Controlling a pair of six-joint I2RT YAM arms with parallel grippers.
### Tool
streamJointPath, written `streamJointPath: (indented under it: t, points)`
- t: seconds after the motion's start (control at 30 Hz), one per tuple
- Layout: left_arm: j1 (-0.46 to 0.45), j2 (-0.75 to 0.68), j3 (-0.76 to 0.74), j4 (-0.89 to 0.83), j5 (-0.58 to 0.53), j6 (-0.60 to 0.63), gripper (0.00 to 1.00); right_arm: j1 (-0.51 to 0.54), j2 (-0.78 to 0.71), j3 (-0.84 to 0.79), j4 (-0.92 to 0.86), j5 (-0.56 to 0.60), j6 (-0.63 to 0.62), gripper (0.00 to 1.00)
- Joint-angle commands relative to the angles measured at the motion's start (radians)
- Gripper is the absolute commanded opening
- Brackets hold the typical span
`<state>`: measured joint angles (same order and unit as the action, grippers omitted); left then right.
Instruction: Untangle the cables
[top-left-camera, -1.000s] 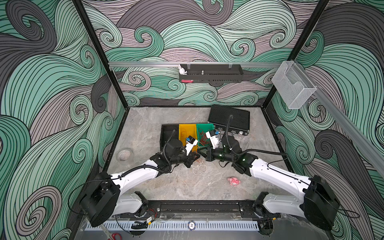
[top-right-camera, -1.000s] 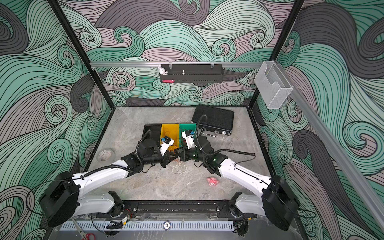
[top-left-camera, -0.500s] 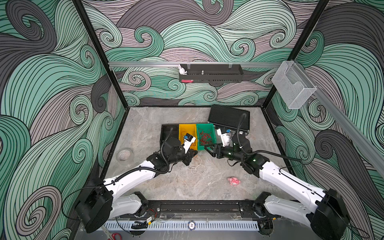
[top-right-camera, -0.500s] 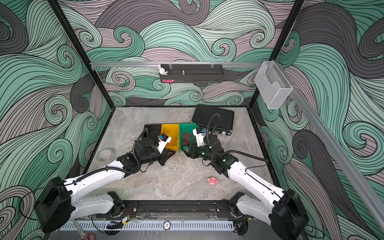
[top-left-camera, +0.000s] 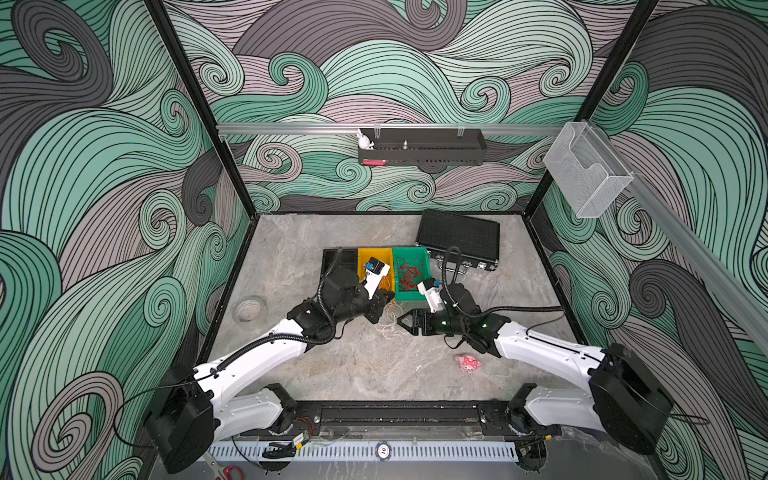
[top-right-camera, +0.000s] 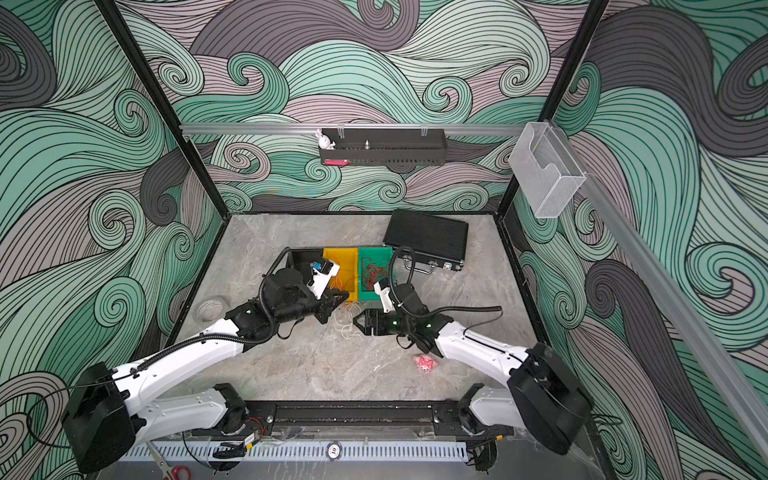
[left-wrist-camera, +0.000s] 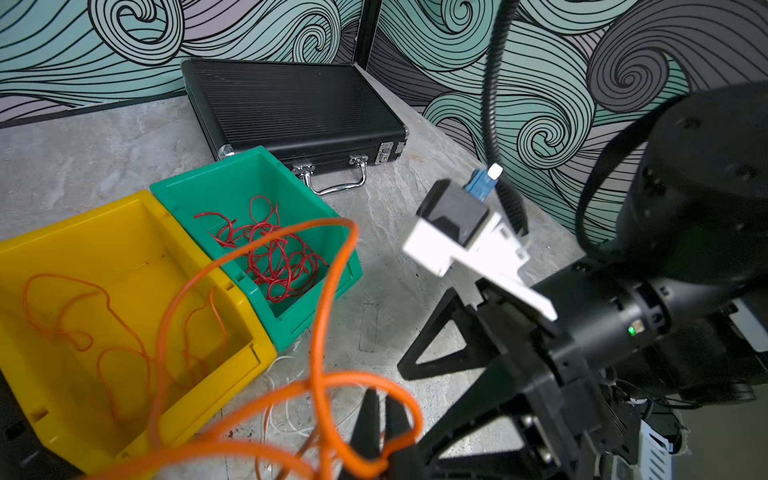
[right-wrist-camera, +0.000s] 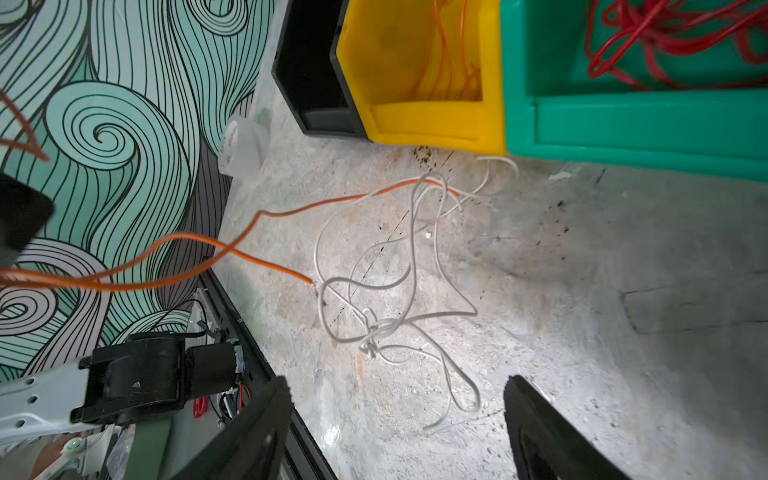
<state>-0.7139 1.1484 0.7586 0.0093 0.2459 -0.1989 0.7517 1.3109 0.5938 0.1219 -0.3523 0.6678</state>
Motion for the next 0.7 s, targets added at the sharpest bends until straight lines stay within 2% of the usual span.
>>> streamJointPath:
  t: [0.0,0.1,0.3,0.57,0.67]
  points:
    - [0.008,-0.004,0.050,-0.042,-0.019,-0.033,0.00,0.016,0.045,0.021,0.089,-0.006,0.006,0.83]
    - [0.009,-0.002,0.059,-0.045,-0.023,-0.055,0.00,0.029,0.082,0.041,0.083,0.033,-0.011,0.82]
    - [0.008,-0.003,0.077,-0.051,-0.023,-0.092,0.00,0.029,0.130,0.073,0.120,0.065,-0.034,0.67]
    - [0.011,-0.008,0.081,-0.057,-0.066,-0.159,0.00,0.032,0.212,0.115,0.198,0.010,0.013,0.42]
    - [0.013,-0.018,0.080,-0.059,-0.089,-0.162,0.00,0.034,0.219,0.111,0.202,0.014,0.016,0.27]
